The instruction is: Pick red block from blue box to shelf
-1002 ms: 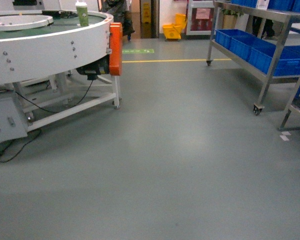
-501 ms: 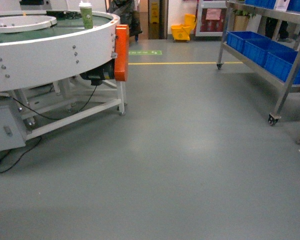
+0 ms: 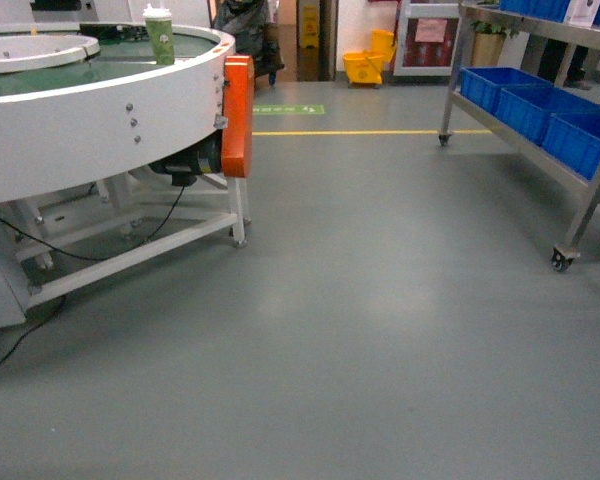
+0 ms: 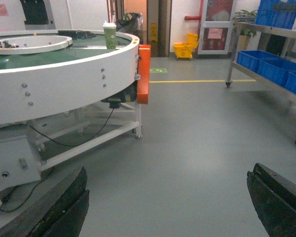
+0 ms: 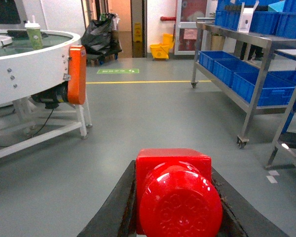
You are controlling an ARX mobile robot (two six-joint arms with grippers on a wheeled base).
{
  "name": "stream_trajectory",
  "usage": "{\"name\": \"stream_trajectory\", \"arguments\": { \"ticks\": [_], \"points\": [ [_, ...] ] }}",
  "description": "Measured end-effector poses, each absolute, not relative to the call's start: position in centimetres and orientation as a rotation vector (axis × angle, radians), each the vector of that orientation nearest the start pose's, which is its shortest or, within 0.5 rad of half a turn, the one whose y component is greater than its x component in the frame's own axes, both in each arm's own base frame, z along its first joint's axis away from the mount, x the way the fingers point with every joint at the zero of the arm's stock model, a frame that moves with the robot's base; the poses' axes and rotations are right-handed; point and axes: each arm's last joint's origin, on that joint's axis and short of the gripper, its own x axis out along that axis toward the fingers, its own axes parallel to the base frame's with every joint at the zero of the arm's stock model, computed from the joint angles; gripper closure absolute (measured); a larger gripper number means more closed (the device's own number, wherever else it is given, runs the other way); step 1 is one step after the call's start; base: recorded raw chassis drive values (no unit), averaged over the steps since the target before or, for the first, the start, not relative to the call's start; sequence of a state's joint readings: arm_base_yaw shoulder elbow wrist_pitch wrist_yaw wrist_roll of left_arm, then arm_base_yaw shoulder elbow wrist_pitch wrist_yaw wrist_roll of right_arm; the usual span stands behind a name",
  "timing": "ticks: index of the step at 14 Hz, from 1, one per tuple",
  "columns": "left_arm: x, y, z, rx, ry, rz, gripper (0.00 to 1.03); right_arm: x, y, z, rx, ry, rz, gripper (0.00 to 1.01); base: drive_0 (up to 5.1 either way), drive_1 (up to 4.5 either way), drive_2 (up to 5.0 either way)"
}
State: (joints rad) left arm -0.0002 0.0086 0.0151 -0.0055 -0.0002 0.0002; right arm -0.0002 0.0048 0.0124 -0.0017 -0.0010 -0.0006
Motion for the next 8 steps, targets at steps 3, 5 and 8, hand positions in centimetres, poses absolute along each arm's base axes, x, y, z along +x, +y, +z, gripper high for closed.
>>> {"name": "stream_trajectory", "arguments": {
  "ticks": [3, 5, 8],
  "points": [
    [9.73, 0.0, 16.74, 0.0, 0.0, 0.001, 0.05, 9.72, 0.0, 16.68, -0.001, -0.002, 0.0, 0.73, 0.1, 4.38, -4.3],
    [9.73, 0.0, 16.76, 0.0, -0.002, 0.001, 0.05, 9.72, 0.0, 16.68, -0.001, -0.001, 0.0, 0.73, 0.2, 4.5, -4.1],
    [9.73, 0.0, 16.74, 0.001, -0.001, 0.001, 0.05, 9.72, 0.0, 16.68, -0.001, -0.002, 0.0, 0.73, 0.1, 4.47, -4.2]
  ]
}}
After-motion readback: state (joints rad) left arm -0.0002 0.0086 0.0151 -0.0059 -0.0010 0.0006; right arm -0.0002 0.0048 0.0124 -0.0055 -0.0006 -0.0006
